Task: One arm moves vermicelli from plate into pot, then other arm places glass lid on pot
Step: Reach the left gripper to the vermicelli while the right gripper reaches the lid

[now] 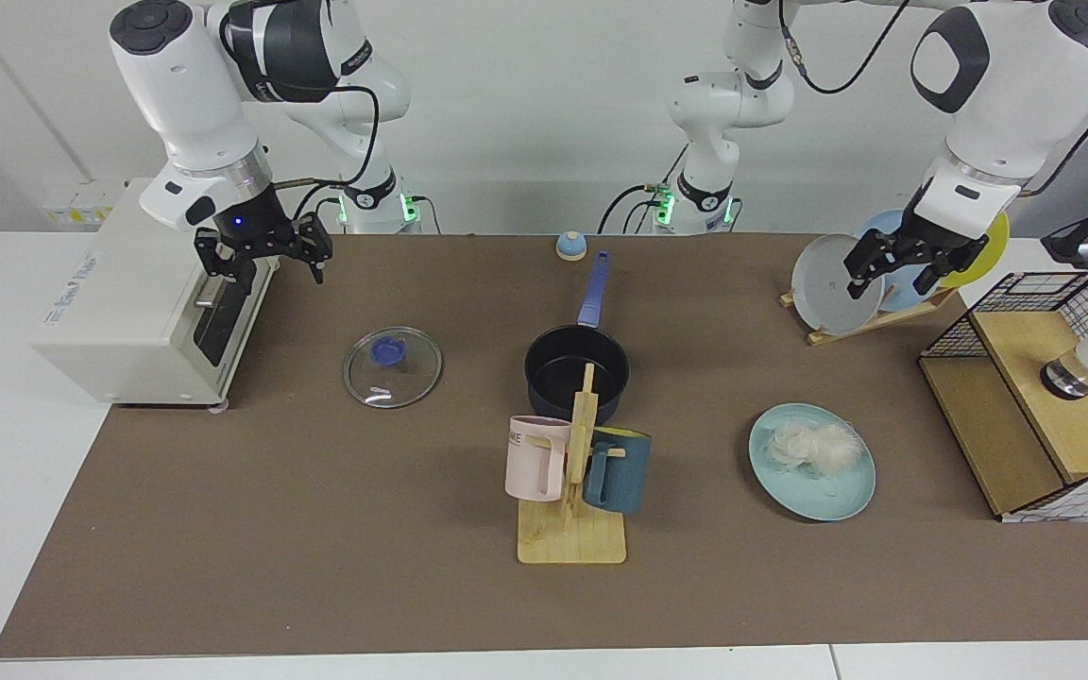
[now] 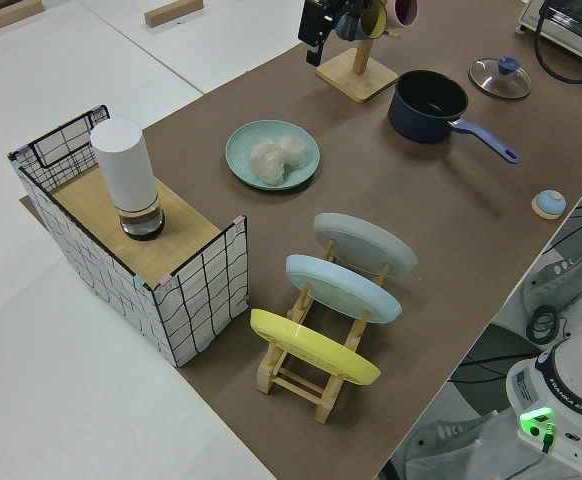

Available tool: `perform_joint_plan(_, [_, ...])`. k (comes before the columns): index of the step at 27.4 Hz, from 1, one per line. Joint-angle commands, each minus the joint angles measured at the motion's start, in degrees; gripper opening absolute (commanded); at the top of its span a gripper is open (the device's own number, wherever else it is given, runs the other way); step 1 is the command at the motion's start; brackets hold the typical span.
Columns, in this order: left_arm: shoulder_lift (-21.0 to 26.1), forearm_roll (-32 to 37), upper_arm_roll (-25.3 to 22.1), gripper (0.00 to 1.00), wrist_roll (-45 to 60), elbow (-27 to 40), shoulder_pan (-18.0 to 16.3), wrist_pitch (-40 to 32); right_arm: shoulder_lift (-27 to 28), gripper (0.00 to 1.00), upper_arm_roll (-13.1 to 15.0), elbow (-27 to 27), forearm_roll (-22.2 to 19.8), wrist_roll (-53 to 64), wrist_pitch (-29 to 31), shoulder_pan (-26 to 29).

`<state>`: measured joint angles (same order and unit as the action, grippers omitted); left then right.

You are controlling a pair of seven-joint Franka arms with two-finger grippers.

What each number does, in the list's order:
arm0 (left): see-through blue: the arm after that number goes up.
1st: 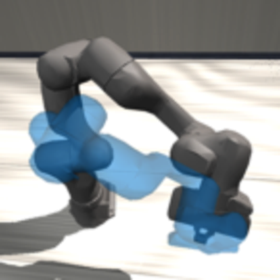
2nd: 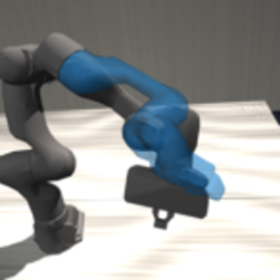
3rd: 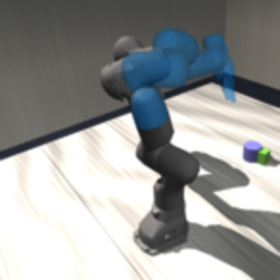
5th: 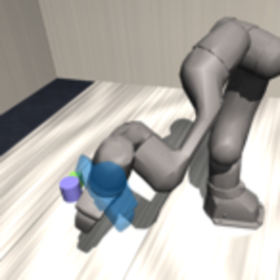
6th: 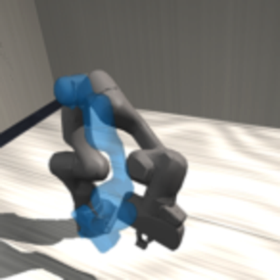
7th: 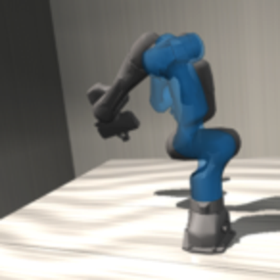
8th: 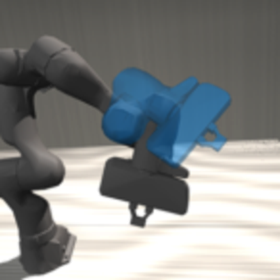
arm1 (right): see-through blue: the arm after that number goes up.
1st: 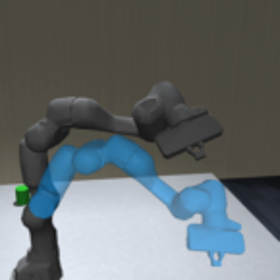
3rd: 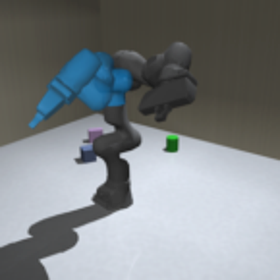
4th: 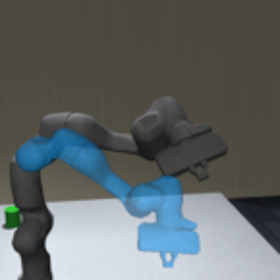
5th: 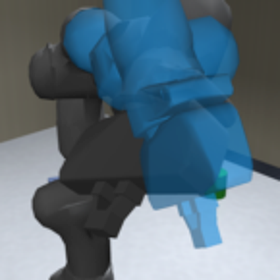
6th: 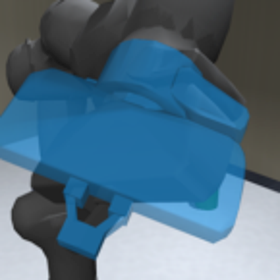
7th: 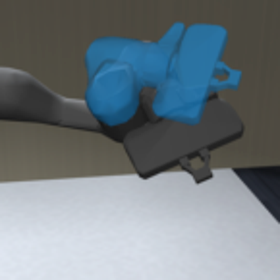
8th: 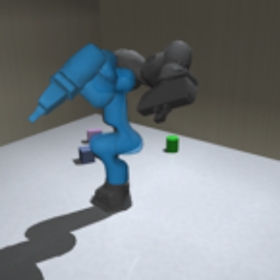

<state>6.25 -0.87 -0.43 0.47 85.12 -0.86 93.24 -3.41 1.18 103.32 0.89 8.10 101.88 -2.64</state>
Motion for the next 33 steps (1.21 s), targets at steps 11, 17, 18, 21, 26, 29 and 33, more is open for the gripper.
perform_joint_plan(11, [-1.42, -0.10, -0.36, 1.00, -0.38, 1.81, 0.33, 0.27, -2.04, 1.00, 0.40, 1.36, -0.28, 0.17, -2.30, -0.61])
perform_joint_plan(17, [-1.33, -0.72, -0.45, 1.00, -1.26, 2.07, 0.15, 1.59, -4.06, 1.00, 0.40, 4.26, -0.28, -1.68, -3.19, 0.00])
perform_joint_plan(18, [-1.15, -0.72, -0.45, 1.00, -1.35, 2.07, 0.15, 1.85, -4.32, 1.00, 0.40, 4.78, -0.28, -1.68, -2.57, -0.08])
perform_joint_plan(21, [-0.19, -0.80, -0.54, 1.00, -2.84, 2.16, -0.11, 5.36, -4.67, 1.00, -0.21, 6.28, -0.28, -2.03, -1.08, -0.61])
perform_joint_plan(26, [3.76, -0.80, -0.45, 1.00, -5.21, 1.98, -1.78, 10.28, -5.20, 1.00, -0.39, 11.55, -0.36, -1.95, 5.42, -0.61])
perform_joint_plan(29, [6.75, -0.98, -0.45, 1.00, -5.30, 1.98, -1.43, 14.06, -5.20, 1.00, -1.79, 12.61, -0.54, -2.12, 5.96, -0.61])
perform_joint_plan(33, [9.21, -1.94, -0.54, 1.00, -5.04, 2.51, -1.78, 17.22, -5.46, 1.00, -3.99, 15.24, -1.86, -2.73, 8.58, -0.44])
